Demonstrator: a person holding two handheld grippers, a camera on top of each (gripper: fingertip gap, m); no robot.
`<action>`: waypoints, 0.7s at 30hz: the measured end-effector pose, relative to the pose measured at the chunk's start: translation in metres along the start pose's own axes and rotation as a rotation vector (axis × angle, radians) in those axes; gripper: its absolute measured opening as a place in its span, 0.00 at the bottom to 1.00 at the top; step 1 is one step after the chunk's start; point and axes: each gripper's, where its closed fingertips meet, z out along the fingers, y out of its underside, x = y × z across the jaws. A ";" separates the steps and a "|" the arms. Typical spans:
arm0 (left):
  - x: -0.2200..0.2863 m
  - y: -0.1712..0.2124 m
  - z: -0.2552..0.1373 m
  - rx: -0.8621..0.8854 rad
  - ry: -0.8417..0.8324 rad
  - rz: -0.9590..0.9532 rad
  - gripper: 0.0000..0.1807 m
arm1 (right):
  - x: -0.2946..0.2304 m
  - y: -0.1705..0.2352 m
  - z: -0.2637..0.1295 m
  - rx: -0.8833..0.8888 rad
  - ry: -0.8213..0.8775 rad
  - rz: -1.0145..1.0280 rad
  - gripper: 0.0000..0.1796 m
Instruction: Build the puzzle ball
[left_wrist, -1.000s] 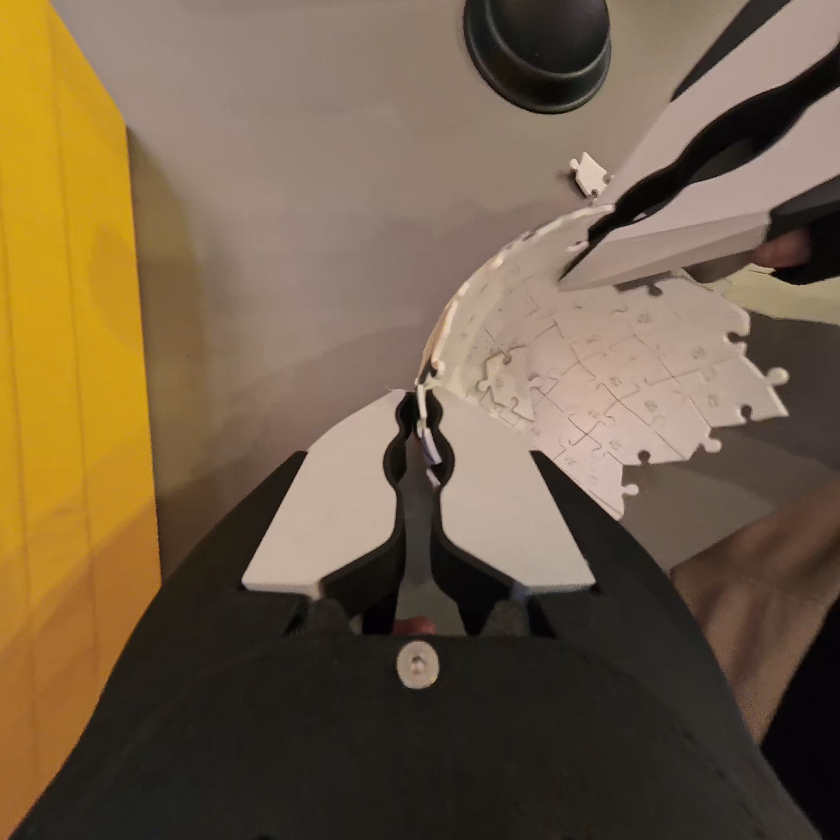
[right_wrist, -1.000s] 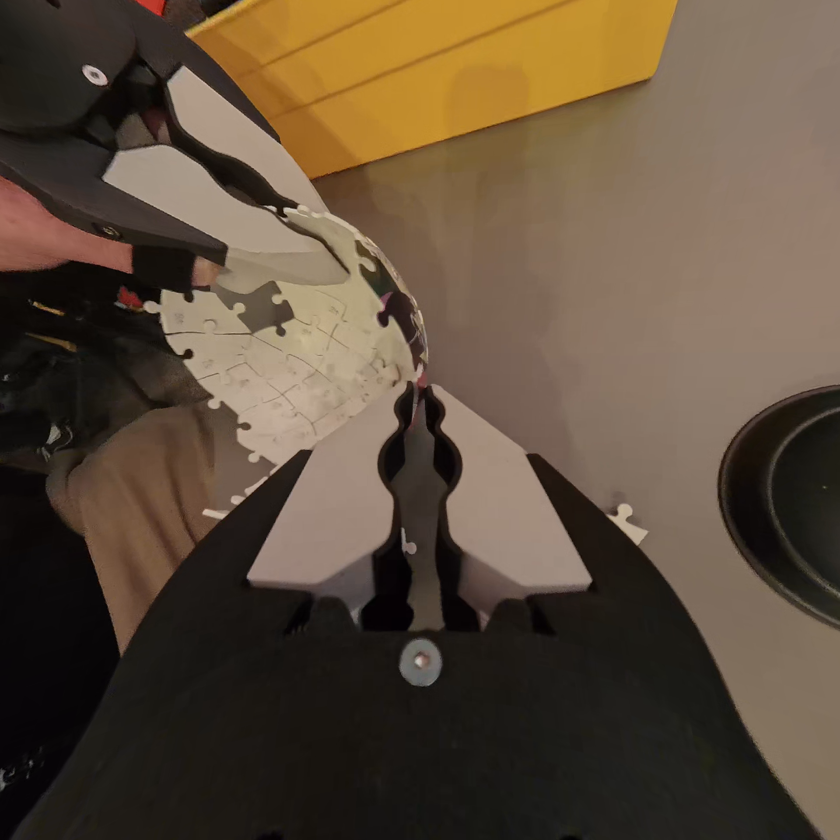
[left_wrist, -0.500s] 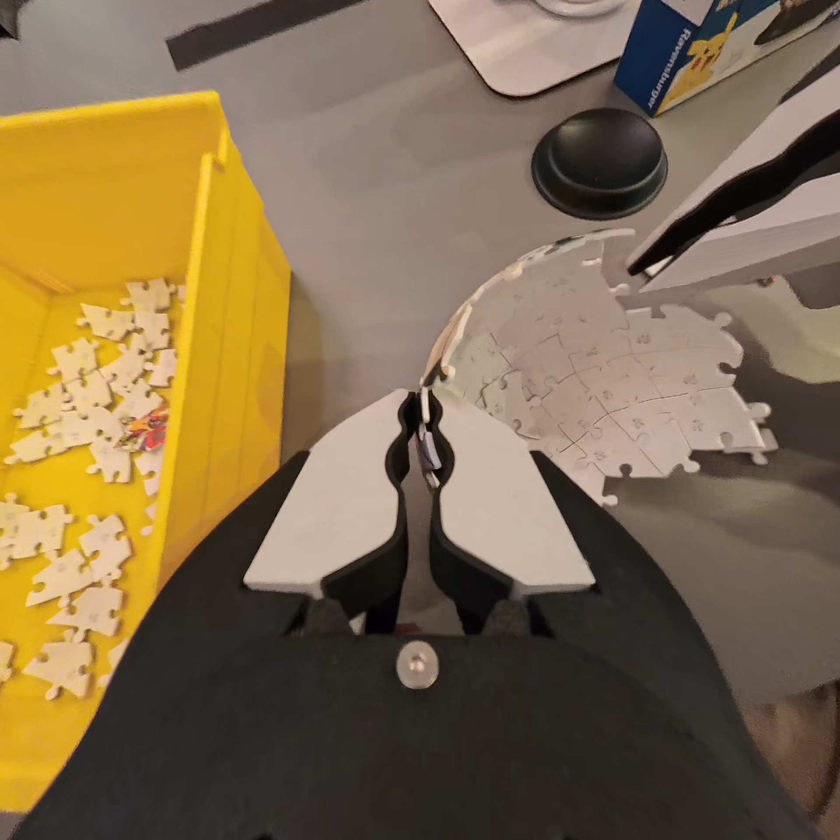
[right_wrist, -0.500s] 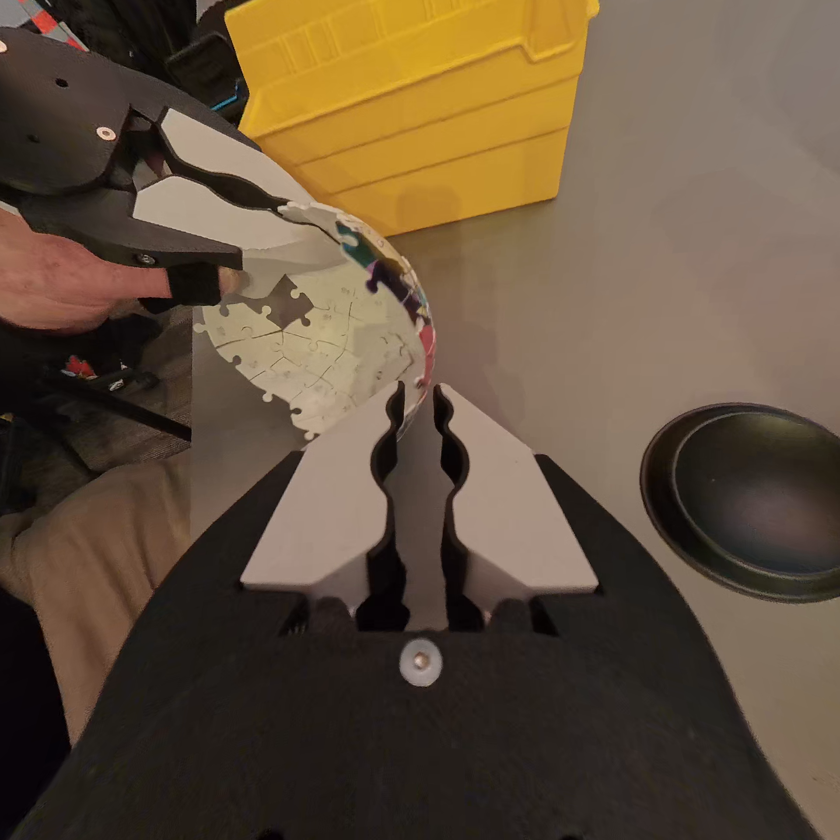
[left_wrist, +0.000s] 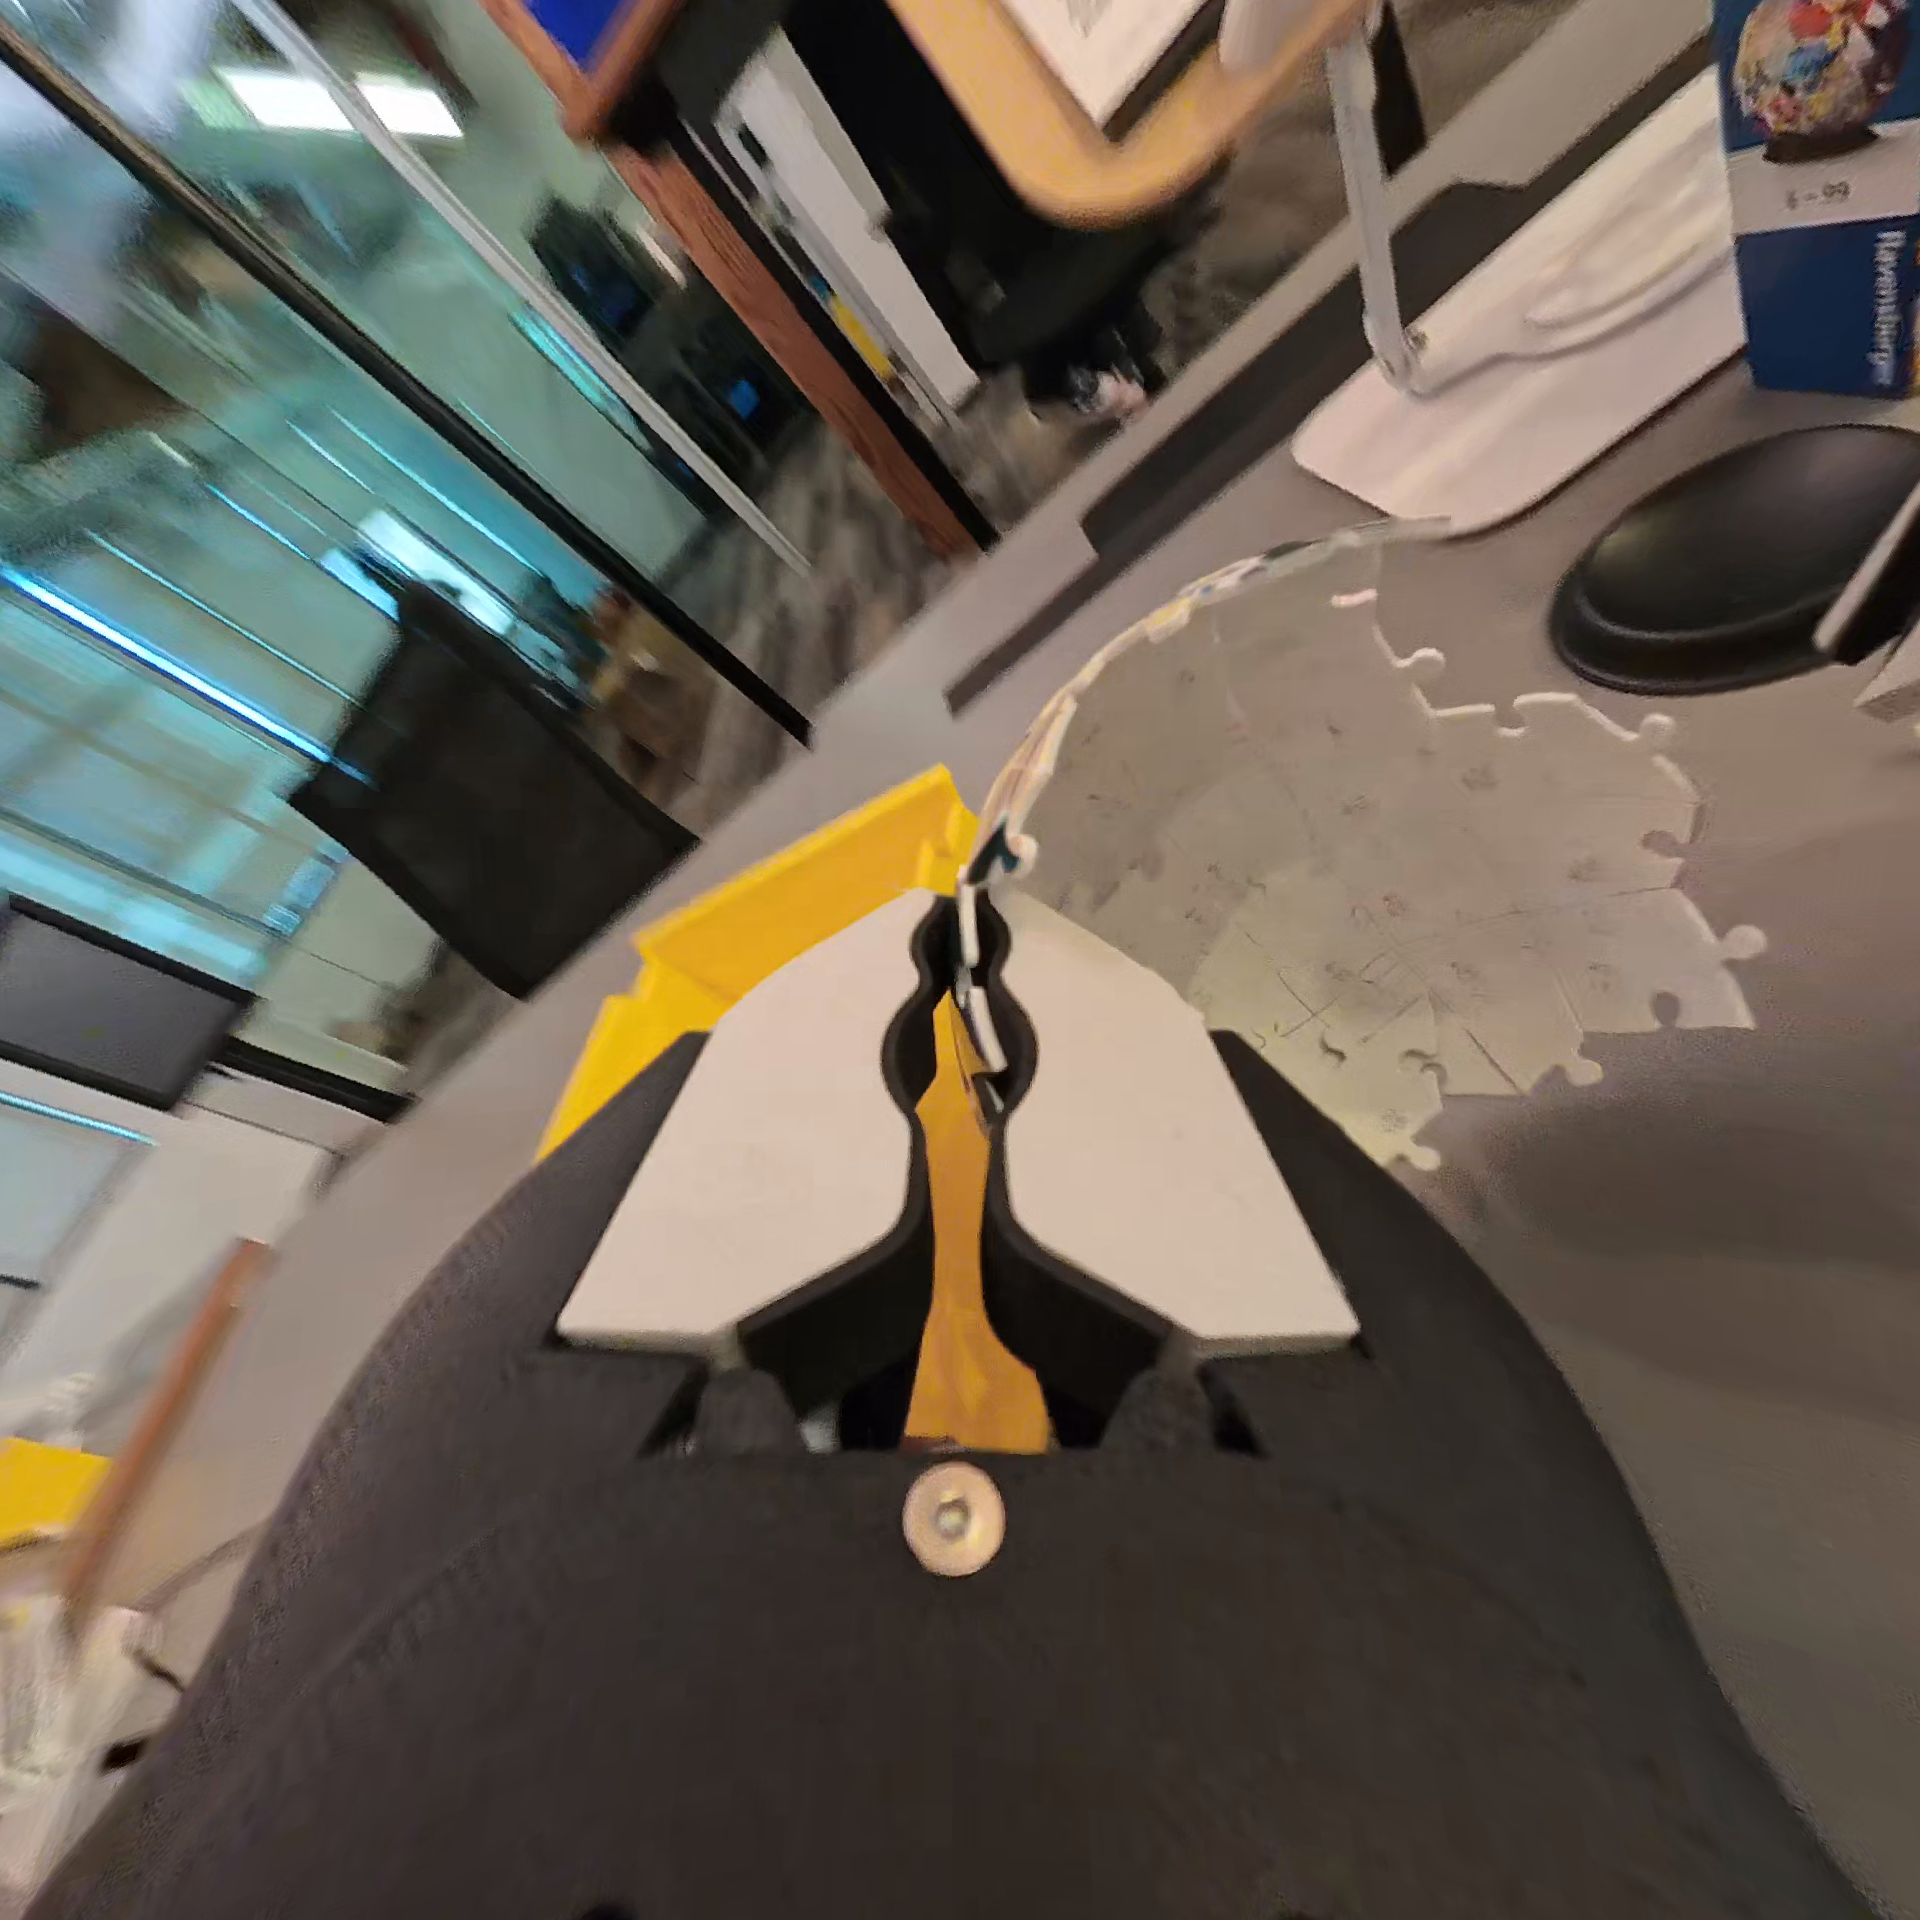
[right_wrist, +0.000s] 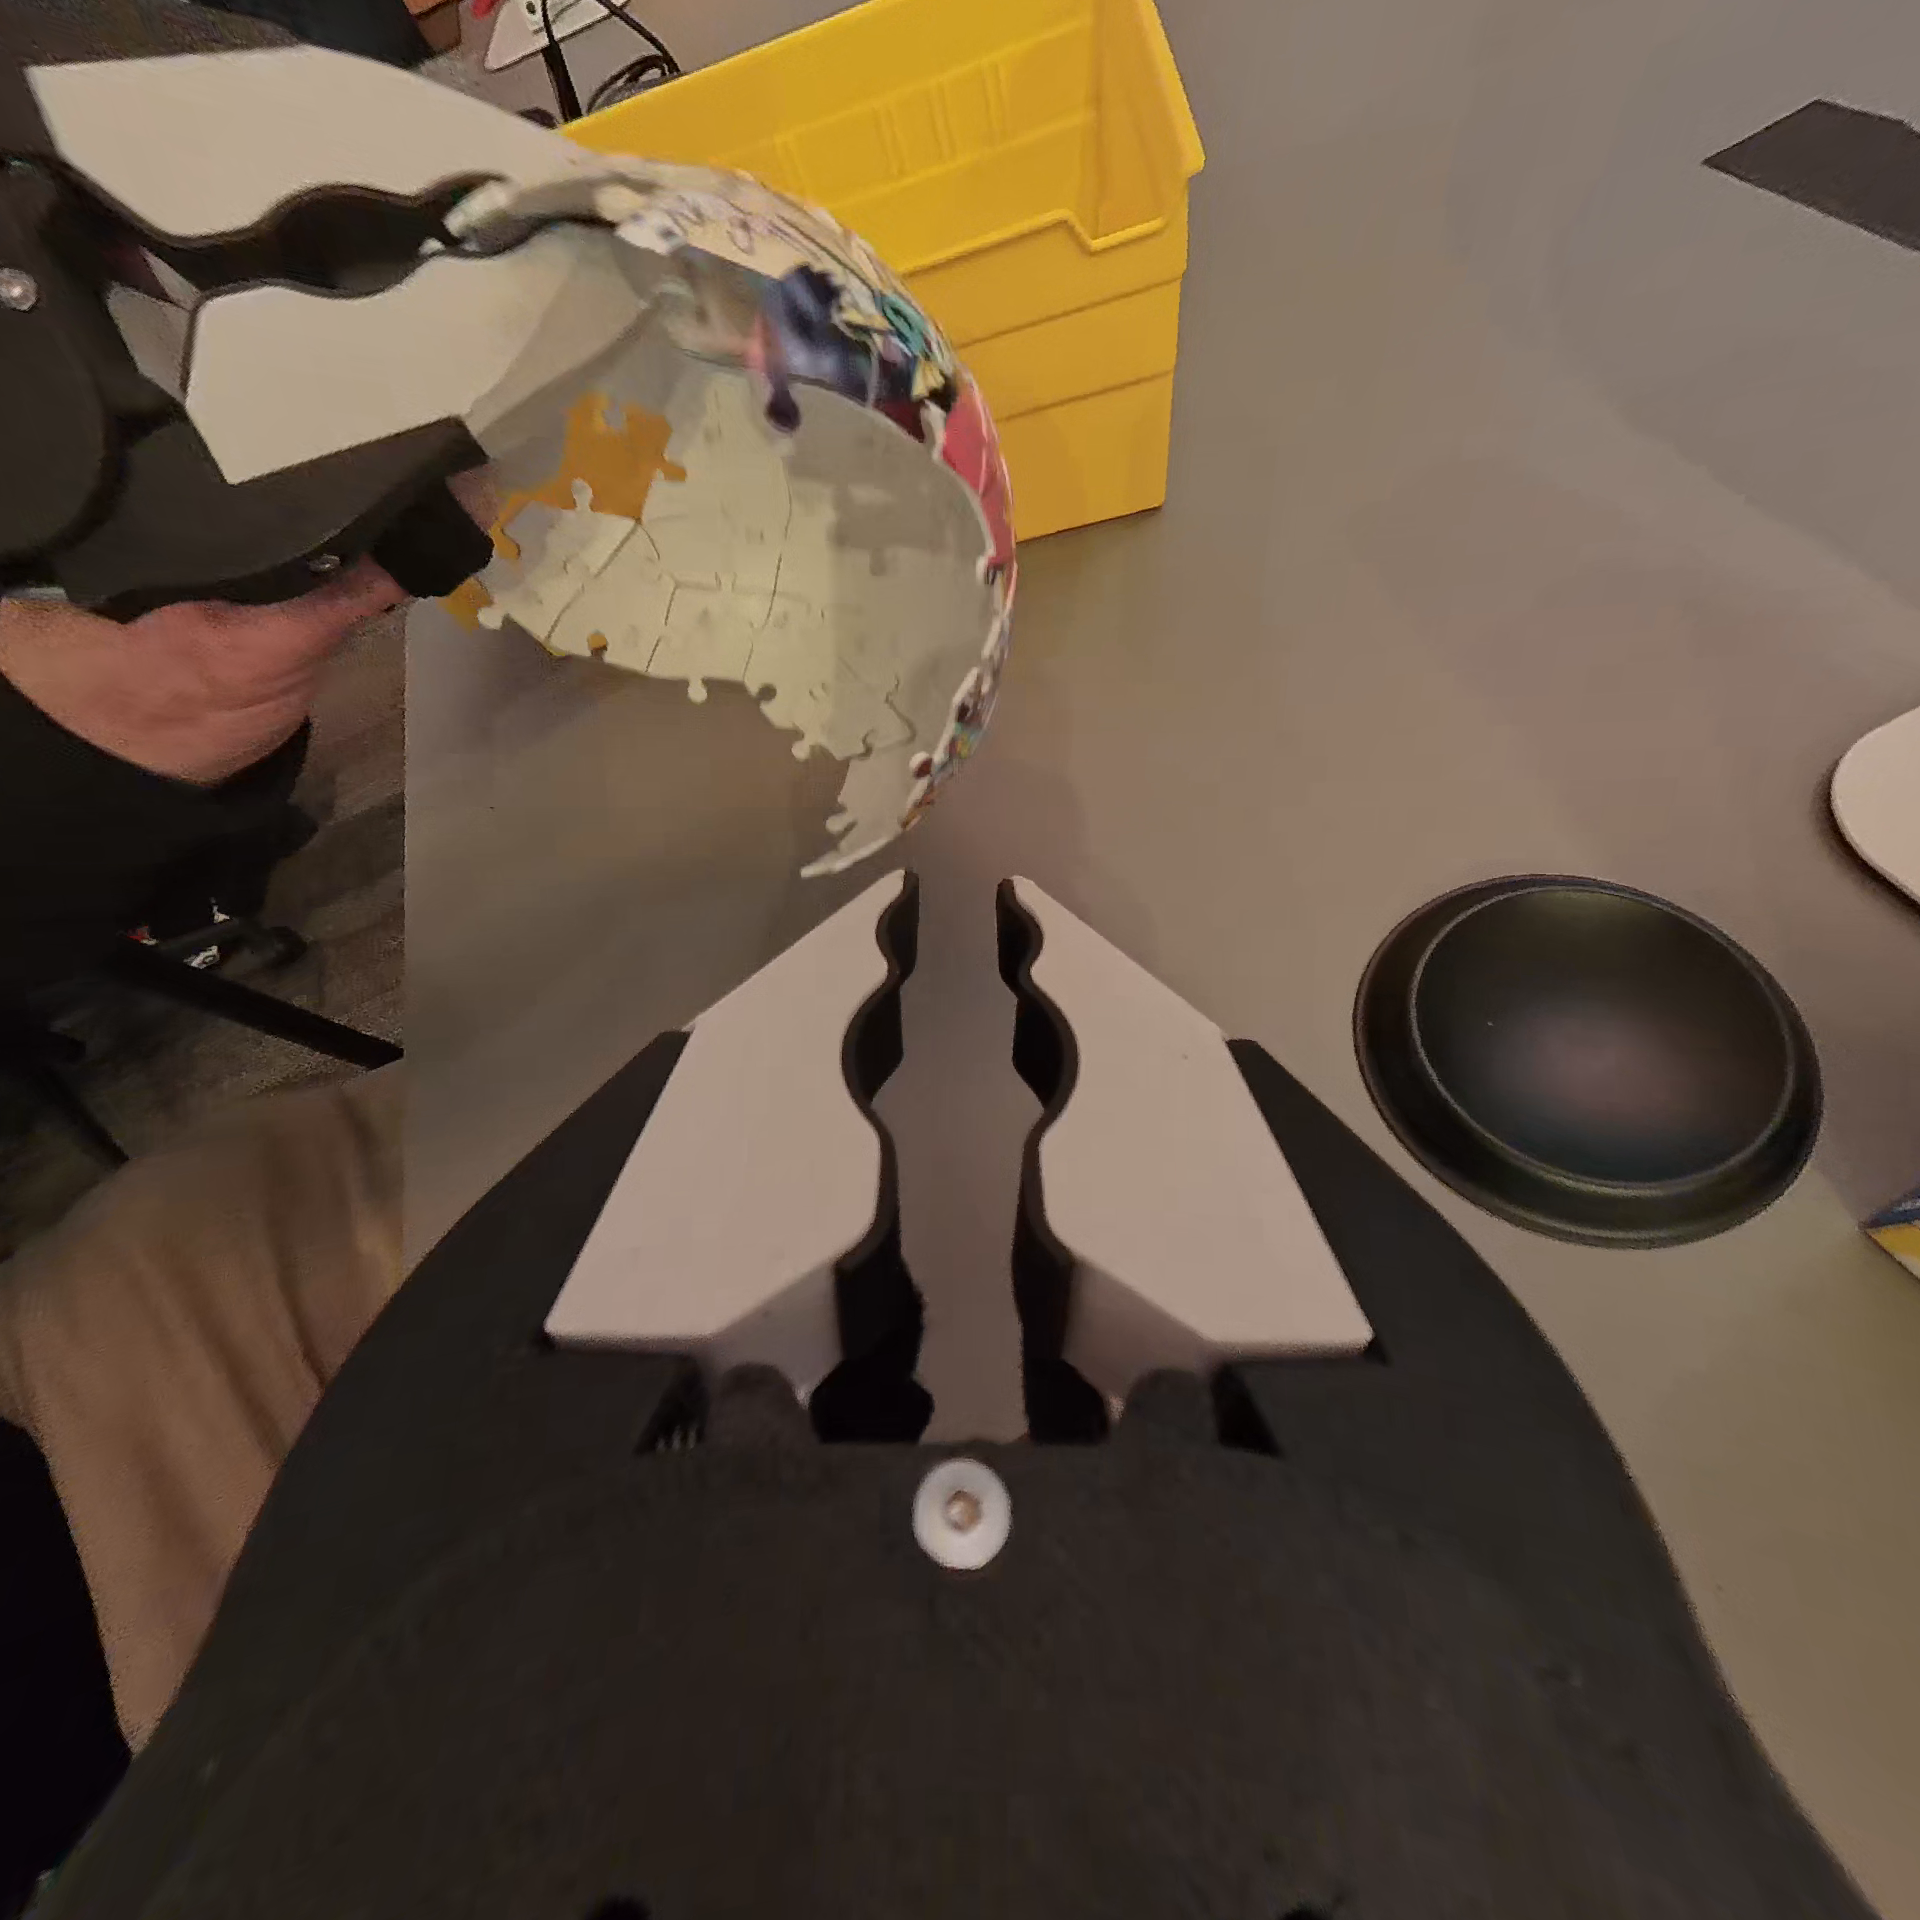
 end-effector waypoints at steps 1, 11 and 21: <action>-0.003 -0.007 -0.002 0.043 -0.041 0.053 0.02 | 0.001 0.000 -0.001 0.004 0.007 -0.003 0.07; -0.009 -0.032 -0.005 0.181 -0.152 0.177 0.02 | 0.006 0.005 -0.007 0.002 0.045 -0.031 0.06; -0.013 -0.044 -0.004 0.266 -0.139 0.151 0.02 | 0.004 0.018 -0.003 -0.043 -0.011 0.051 0.07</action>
